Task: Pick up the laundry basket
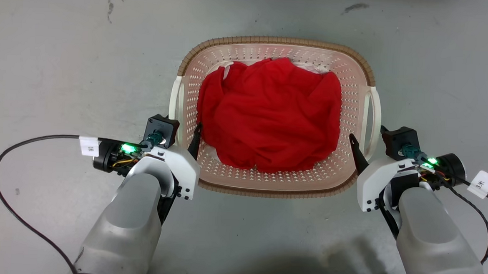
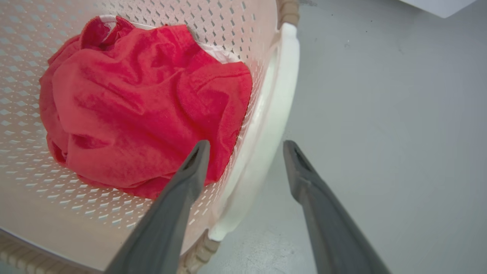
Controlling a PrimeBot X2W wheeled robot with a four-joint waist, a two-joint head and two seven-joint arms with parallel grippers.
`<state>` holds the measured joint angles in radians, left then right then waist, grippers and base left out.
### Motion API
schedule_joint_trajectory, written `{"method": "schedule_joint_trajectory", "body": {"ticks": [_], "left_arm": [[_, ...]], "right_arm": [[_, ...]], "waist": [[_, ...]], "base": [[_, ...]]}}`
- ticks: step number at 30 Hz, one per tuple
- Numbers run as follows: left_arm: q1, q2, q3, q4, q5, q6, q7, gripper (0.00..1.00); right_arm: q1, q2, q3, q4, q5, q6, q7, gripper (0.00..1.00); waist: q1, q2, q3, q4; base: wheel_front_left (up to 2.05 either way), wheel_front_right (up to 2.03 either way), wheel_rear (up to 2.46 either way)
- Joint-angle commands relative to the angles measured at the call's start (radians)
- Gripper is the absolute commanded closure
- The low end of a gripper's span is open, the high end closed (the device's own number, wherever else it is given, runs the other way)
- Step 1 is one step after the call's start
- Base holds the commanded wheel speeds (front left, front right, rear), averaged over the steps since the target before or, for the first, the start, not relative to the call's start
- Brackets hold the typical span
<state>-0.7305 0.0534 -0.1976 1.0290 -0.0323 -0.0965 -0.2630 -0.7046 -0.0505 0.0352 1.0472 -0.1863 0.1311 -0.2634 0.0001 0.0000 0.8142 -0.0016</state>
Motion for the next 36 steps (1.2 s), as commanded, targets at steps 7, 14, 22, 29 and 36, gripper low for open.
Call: {"method": "schedule_joint_trajectory", "body": {"ticks": [7, 14, 22, 29, 36], "left_arm": [[-0.046, -0.003, -0.039, 0.076, -0.01, 0.006, -0.003, 0.0], [-0.069, -0.003, -0.082, 0.118, -0.039, 0.006, -0.003, 0.0], [-0.088, -0.005, -0.138, 0.156, -0.071, -0.01, -0.003, 1.0], [-0.099, -0.005, -0.178, 0.174, -0.096, -0.015, -0.004, 1.0], [-0.07, -0.004, -0.194, 0.18, -0.124, -0.01, -0.005, 1.0]], "right_arm": [[-0.036, 0.001, -0.004, 0.055, -0.001, -0.001, -0.002, 0.0], [-0.048, 0.001, 0.007, 0.087, 0.018, -0.001, -0.002, 0.0], [-0.067, 0.0, 0.042, 0.155, 0.059, -0.001, -0.002, 1.0], [-0.078, 0.0, 0.072, 0.178, 0.085, 0.001, -0.002, 1.0], [-0.049, 0.0, 0.106, 0.21, 0.111, 0.001, 0.004, 1.0]], "waist": [[-0.0001, 0.0, 0.03, 0.004], [-0.0001, 0.0, 0.042, 0.001], [-0.0001, 0.0, 0.043, 0.001], [-0.0001, 0.0, 0.027, 0.0], [-0.0001, 0.0, -0.045, 0.002]], "base": [[0.0, 0.0, 0.0], [0.0, 0.0, 0.0], [0.0, 0.0, 0.0], [0.0, 0.0, 0.0], [0.0, 0.0, 0.0]]}}
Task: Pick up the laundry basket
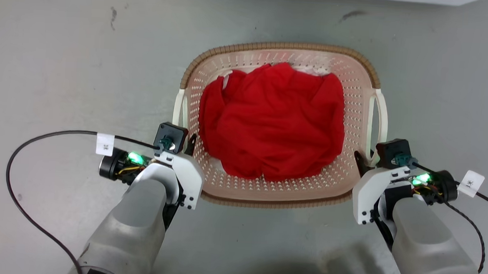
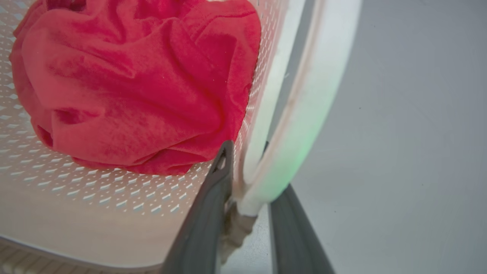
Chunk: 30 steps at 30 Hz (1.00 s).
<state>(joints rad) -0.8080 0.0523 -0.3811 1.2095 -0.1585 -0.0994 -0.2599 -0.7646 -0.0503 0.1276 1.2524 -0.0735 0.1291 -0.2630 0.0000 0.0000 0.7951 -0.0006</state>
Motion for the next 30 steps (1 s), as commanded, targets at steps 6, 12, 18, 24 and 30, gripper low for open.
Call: {"method": "schedule_joint_trajectory", "body": {"ticks": [6, 12, 18, 24, 30], "left_arm": [[0.041, -0.002, -0.009, 0.014, -0.025, -0.006, -0.008, 1.0], [0.102, -0.002, -0.026, 0.048, -0.06, -0.017, -0.004, 1.0], [0.173, -0.002, -0.058, 0.066, -0.084, -0.024, 0.031, 1.0], [0.246, -0.002, -0.059, 0.074, -0.125, -0.028, 0.061, 1.0], [0.309, -0.002, -0.087, 0.075, -0.16, -0.031, 0.103, 1.0]], "right_arm": [[0.033, 0.0, 0.043, 0.019, 0.025, 0.003, 0.02, 1.0], [0.077, -0.001, 0.098, 0.027, 0.077, 0.003, 0.058, 1.0], [0.138, -0.001, 0.178, 0.029, 0.148, 0.003, 0.093, 1.0], [0.205, -0.001, 0.257, 0.023, 0.221, 0.003, 0.119, 1.0], [0.269, 0.0, 0.329, 0.022, 0.274, 0.003, 0.156, 1.0]], "waist": [[0.0, 0.0, -0.102, 0.001], [0.0, 0.0, -0.217, 0.002], [0.0, 0.0, -0.345, -0.002], [0.0, 0.0, -0.47, -0.007], [0.0, 0.0, -0.583, -0.001]], "base": [[0.0, 0.0, 0.0], [0.0, 0.0, 0.0], [0.0, 0.0, 0.0], [0.0, 0.0, 0.0], [0.0, 0.0, 0.0]]}}
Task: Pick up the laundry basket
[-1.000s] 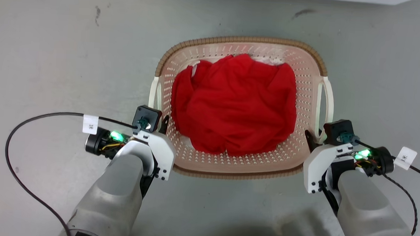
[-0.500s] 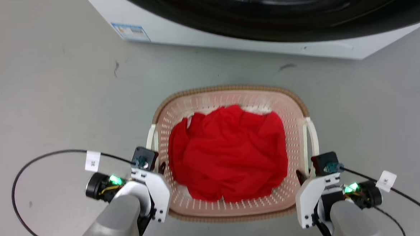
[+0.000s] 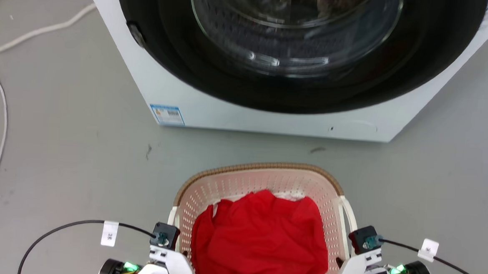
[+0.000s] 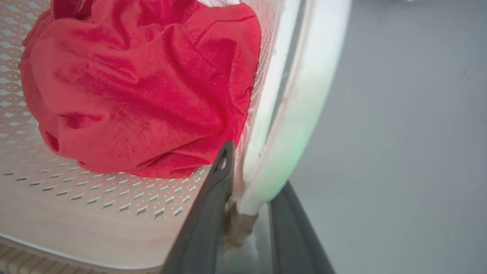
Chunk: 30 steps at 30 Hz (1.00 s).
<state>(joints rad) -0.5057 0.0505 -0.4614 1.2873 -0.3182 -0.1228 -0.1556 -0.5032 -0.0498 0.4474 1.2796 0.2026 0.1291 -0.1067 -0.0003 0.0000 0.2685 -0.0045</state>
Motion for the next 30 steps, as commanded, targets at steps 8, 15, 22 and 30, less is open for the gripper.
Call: {"method": "schedule_joint_trajectory", "body": {"ticks": [8, 15, 22, 30], "left_arm": [[0.071, -0.001, -0.036, -0.002, -0.033, -0.01, 0.032, 1.0], [0.131, -0.001, -0.063, -0.001, -0.052, -0.01, 0.077, 1.0], [0.156, -0.002, -0.104, -0.015, -0.087, -0.01, 0.103, 1.0], [0.161, -0.002, -0.148, -0.021, -0.129, -0.01, 0.128, 1.0]], "right_arm": [[0.072, 0.0, 0.084, -0.011, 0.065, 0.003, 0.036, 1.0], [0.131, 0.0, 0.148, -0.013, 0.128, 0.003, 0.088, 1.0], [0.152, -0.004, 0.196, -0.009, 0.176, 0.003, 0.129, 1.0], [0.164, -0.014, 0.249, -0.014, 0.228, 0.003, 0.164, 1.0]], "waist": [[0.0003, 0.0, -0.164, 0.009], [0.0003, 0.0, -0.242, 0.005], [0.0003, 0.0, -0.282, 0.001], [0.0003, 0.0, -0.31, 0.002]], "base": [[0.0, 0.0, 0.0], [0.0, 0.0, 0.0], [0.0, 0.0, 0.0], [0.0, 0.0, 0.0]]}}
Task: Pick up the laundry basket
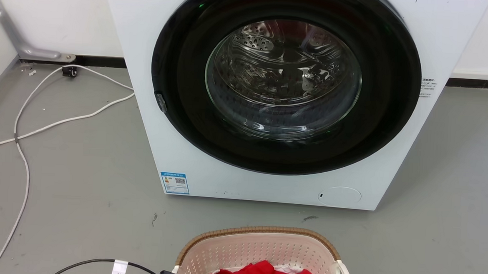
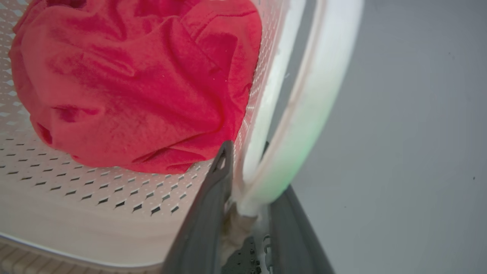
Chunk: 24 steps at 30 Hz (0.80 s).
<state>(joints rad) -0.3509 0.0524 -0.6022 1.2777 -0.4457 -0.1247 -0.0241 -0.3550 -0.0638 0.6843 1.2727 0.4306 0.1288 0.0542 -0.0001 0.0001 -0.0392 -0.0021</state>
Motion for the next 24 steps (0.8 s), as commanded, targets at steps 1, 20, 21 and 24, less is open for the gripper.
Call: {"method": "schedule_joint_trajectory", "body": {"ticks": [1, 20, 21, 24], "left_arm": [[0.007, -0.004, -0.014, -0.013, -0.007, -0.009, -0.002, 1.0], [-0.007, -0.001, -0.082, -0.009, -0.076, -0.009, 0.0, 1.0], [-0.006, 0.0, -0.085, -0.008, -0.077, -0.009, -0.001, 1.0], [-0.008, 0.002, -0.094, -0.007, -0.085, -0.009, -0.002, 1.0]], "right_arm": [[0.015, 0.0, 0.019, -0.009, 0.007, 0.004, 0.007, 1.0], [0.013, -0.019, 0.125, -0.029, 0.114, 0.004, 0.03, 1.0], [0.011, -0.02, 0.13, -0.029, 0.118, 0.004, 0.029, 1.0], [0.008, -0.021, 0.143, -0.027, 0.131, 0.004, 0.027, 1.0]], "waist": [[0.0001, -0.0001, -0.005, -0.001], [0.0001, -0.0001, -0.007, -0.003], [0.0001, -0.0001, -0.007, -0.003], [0.0001, -0.0001, -0.007, -0.001]], "base": [[0.0, 0.0, 0.0], [0.0, 0.0, 0.0], [0.0, 0.0, 0.0], [0.0, 0.0, 0.0]]}}
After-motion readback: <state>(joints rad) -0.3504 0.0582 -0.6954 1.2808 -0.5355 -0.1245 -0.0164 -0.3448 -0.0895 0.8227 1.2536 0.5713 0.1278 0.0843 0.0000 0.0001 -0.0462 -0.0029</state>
